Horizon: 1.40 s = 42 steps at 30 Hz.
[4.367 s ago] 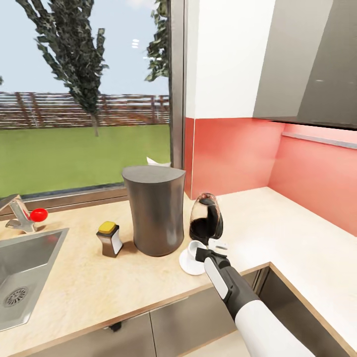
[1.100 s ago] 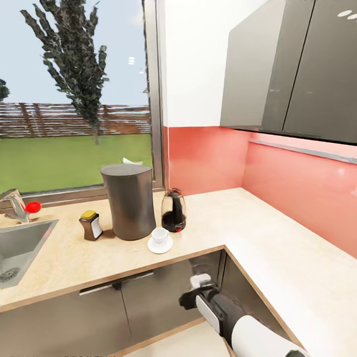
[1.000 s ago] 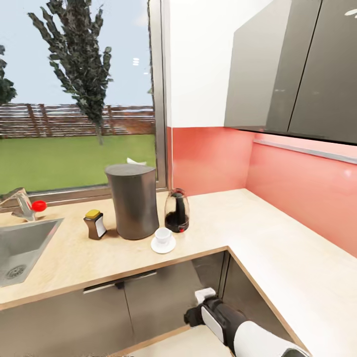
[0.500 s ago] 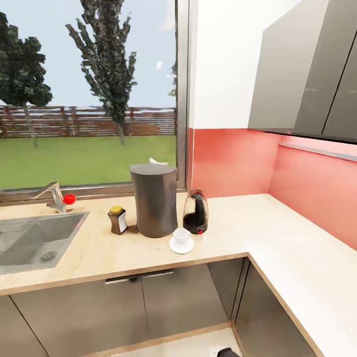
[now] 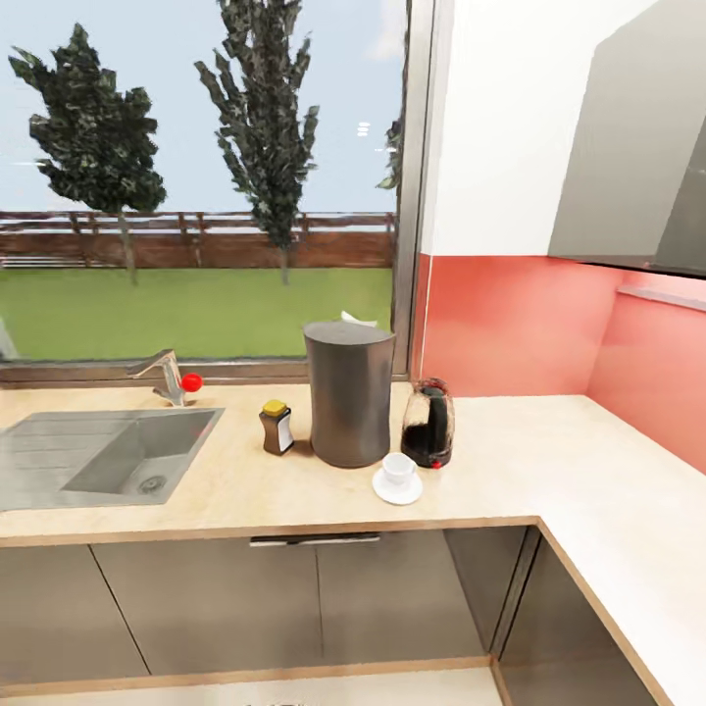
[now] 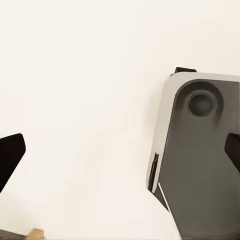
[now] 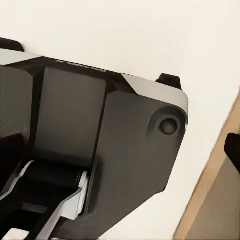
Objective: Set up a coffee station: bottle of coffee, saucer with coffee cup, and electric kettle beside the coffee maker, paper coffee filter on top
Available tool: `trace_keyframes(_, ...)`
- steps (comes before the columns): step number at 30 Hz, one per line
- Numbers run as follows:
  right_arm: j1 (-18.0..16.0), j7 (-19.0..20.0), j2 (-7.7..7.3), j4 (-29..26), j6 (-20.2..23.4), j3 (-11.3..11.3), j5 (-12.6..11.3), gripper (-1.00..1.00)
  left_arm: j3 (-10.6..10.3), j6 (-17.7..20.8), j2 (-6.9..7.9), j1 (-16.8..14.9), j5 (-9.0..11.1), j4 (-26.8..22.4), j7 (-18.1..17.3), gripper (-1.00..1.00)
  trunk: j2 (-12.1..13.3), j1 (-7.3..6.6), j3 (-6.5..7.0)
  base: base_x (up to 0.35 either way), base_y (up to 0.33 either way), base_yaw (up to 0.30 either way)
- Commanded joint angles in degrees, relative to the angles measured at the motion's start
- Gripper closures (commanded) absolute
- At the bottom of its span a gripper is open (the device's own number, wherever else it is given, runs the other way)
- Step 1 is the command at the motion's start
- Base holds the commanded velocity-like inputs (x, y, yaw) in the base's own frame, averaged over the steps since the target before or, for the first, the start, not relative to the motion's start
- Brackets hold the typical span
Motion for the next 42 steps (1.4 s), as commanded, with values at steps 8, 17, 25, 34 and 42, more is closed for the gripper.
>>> trace_keyframes(8, 3.63, 6.16, 0.00, -0.08, 0.51, 0.35, -0.72, -1.00, 0.02, 0.52, -0.27, 0.21, -0.01, 3.51, 0.04, -1.00, -0.02, 0.02, 0.00, 0.000, 0.000, 0.281)
trace_keyframes(17, 5.20, 8.58, -0.42, -0.15, 0.40, 0.39, -0.72, -1.00, -0.28, 2.66, 0.02, 0.35, -0.08, 4.71, 0.03, -1.00, -0.02, 0.02, 0.00, 0.000, 0.000, 0.147)
trace_keyframes(25, 5.31, 8.42, -1.74, -0.33, -4.96, 0.40, -0.77, -1.00, -0.59, 10.51, 0.08, 0.29, -0.41, 4.61, 0.03, -1.00, -0.02, 0.02, 0.00, 0.000, 0.000, 0.005)
trace_keyframes(34, 5.31, 8.41, -7.58, -0.29, -27.39, 0.43, -0.67, -1.00, -0.60, 10.70, 0.31, 0.29, -0.44, 4.60, 0.03, -1.00, -0.02, 0.02, 0.00, 0.000, 0.000, 0.000)
trace_keyframes(42, 5.31, 8.41, -8.06, -0.34, -28.57, 0.42, -0.75, -1.00, -0.65, 10.40, 0.18, 0.29, -0.44, 4.60, 0.03, -1.00, -0.02, 0.02, 0.00, 0.000, 0.000, 0.000)
